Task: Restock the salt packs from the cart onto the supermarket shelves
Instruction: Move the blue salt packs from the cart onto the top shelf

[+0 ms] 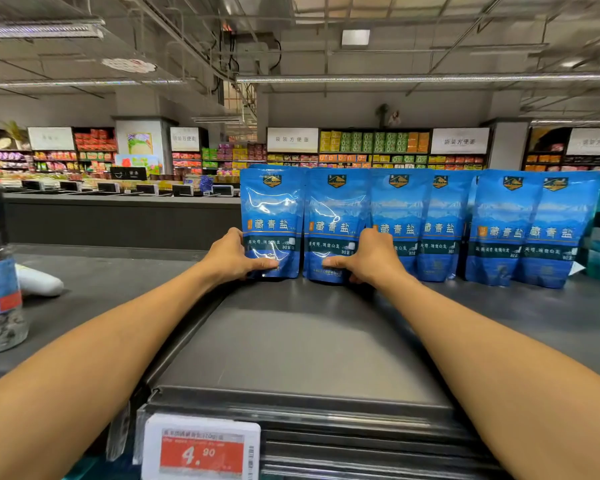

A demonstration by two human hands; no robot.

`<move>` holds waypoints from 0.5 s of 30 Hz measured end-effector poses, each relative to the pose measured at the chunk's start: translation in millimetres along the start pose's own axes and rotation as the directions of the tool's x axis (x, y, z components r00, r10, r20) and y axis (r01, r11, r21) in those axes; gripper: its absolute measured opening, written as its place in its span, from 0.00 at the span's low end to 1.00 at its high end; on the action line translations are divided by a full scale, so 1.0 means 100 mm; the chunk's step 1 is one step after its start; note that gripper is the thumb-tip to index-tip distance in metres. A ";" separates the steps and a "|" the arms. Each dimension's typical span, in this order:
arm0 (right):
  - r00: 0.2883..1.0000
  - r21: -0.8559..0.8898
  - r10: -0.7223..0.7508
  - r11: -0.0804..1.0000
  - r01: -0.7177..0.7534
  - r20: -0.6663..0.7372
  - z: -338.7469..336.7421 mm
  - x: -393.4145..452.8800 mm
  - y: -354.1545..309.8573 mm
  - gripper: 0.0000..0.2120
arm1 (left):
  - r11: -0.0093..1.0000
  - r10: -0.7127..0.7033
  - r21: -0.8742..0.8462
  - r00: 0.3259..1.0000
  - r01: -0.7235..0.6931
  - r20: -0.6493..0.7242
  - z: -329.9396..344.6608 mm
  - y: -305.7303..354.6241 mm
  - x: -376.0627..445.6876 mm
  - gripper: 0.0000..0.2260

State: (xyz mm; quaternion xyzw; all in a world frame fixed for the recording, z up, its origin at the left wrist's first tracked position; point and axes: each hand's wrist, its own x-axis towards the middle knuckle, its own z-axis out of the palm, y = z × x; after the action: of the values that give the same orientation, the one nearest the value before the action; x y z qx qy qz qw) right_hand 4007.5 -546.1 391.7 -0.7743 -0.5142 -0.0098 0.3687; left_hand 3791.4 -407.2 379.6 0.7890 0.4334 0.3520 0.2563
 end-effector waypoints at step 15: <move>1.000 0.018 0.010 1.000 -0.011 0.016 0.04 0.04 0.06 0.28 | 0.999 0.047 0.021 0.999 -0.048 0.011 0.03 -0.09 -0.01 0.21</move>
State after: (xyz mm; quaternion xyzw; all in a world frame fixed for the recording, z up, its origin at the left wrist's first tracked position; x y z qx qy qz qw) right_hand 4012.4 -541.2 387.1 -0.7738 -0.5132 0.0030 0.3714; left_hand 3788.8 -403.7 371.3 0.8037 0.4169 0.3492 0.2416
